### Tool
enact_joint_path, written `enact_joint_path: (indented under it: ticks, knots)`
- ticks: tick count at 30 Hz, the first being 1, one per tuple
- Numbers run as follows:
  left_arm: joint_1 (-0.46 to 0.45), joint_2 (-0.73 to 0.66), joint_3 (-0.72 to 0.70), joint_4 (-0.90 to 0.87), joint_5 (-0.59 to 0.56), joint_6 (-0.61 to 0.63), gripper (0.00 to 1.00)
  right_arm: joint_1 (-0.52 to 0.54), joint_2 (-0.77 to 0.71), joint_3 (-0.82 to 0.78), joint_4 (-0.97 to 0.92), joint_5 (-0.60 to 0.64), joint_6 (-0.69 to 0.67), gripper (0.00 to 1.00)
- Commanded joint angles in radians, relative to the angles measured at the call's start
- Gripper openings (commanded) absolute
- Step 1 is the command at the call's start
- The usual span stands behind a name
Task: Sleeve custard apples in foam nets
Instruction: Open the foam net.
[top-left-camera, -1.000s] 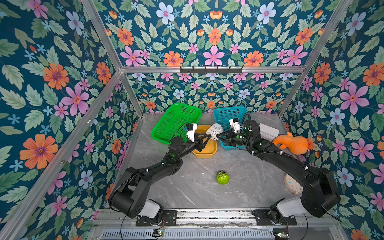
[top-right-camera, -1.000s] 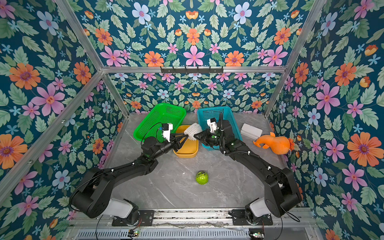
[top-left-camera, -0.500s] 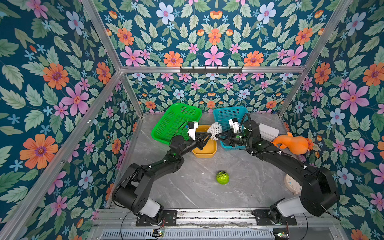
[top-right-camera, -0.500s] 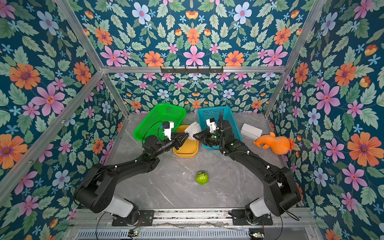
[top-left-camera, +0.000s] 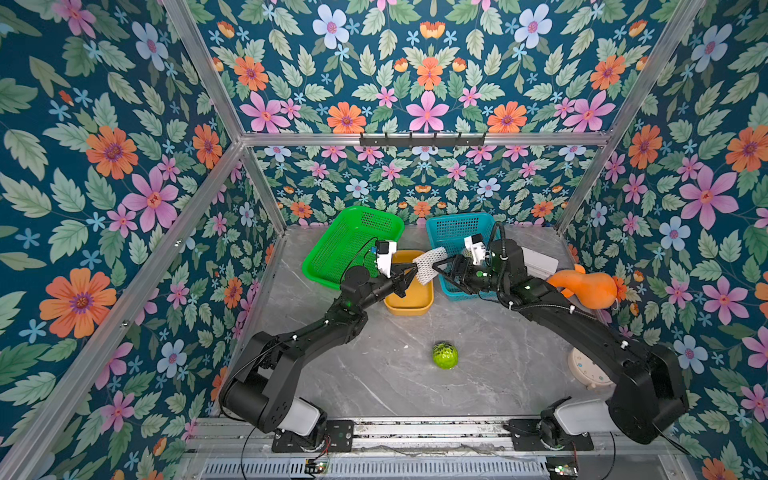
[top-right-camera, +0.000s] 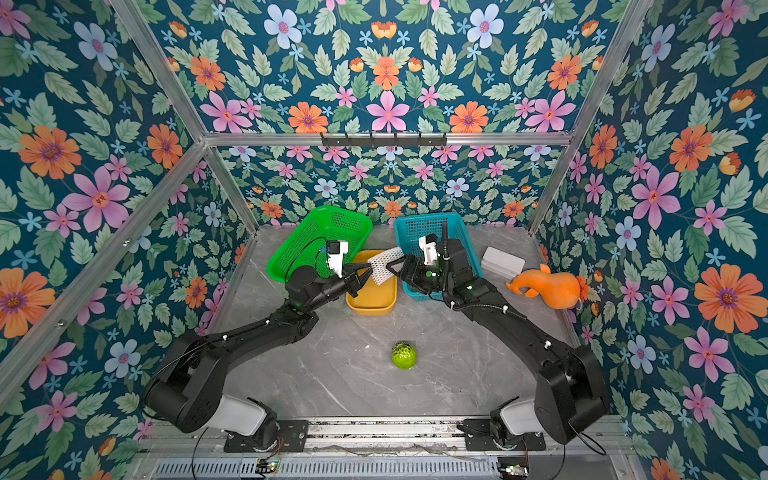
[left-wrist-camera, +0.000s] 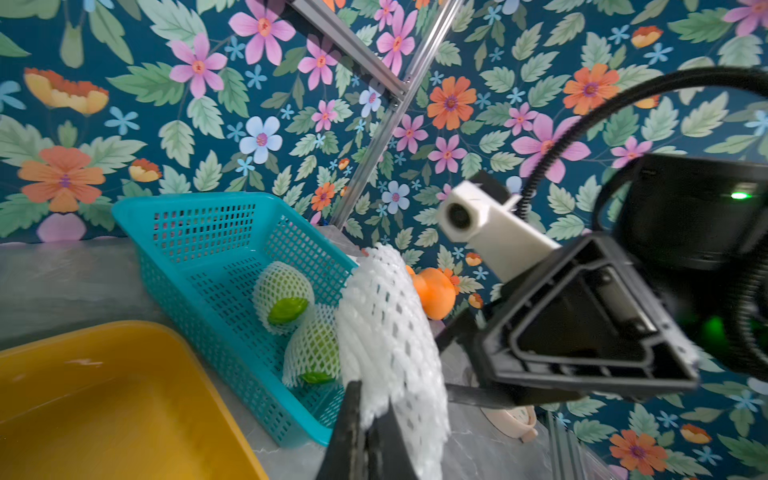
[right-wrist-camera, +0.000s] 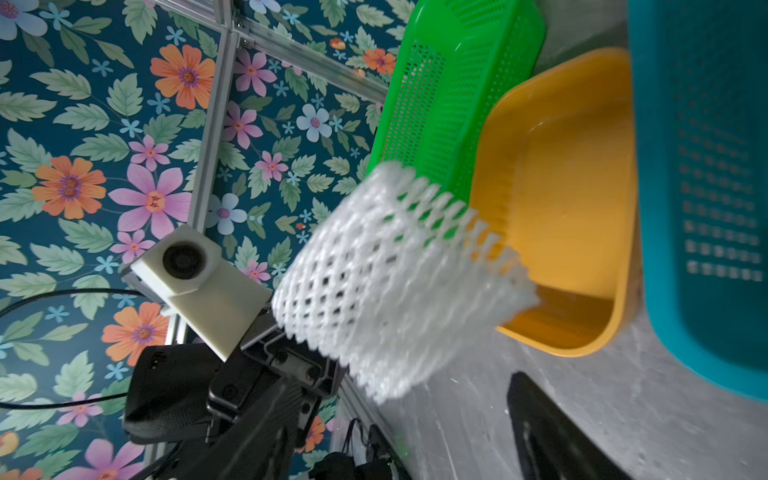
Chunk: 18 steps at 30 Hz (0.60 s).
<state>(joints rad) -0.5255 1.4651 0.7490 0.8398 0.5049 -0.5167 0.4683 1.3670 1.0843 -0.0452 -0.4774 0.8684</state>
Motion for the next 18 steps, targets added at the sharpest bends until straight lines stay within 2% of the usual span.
enact_joint_path:
  ticks: [1, 5, 10, 18]
  knots:
    - [-0.001, -0.020, 0.018, -0.151, -0.090, 0.044, 0.00, 0.001, -0.042, 0.019, -0.183, 0.172, -0.168, 0.75]
    - [-0.005, -0.016, 0.054, -0.246, -0.112, 0.046, 0.00, 0.023, -0.054, 0.050, -0.260, 0.232, -0.253, 0.67]
    - [-0.021, 0.007, 0.081, -0.288, -0.107, 0.029, 0.00, 0.106, -0.016, 0.120, -0.284, 0.291, -0.357, 0.59]
    - [-0.042, 0.008, 0.094, -0.310, -0.088, 0.015, 0.00, 0.167, 0.119, 0.256, -0.326, 0.270, -0.457, 0.57]
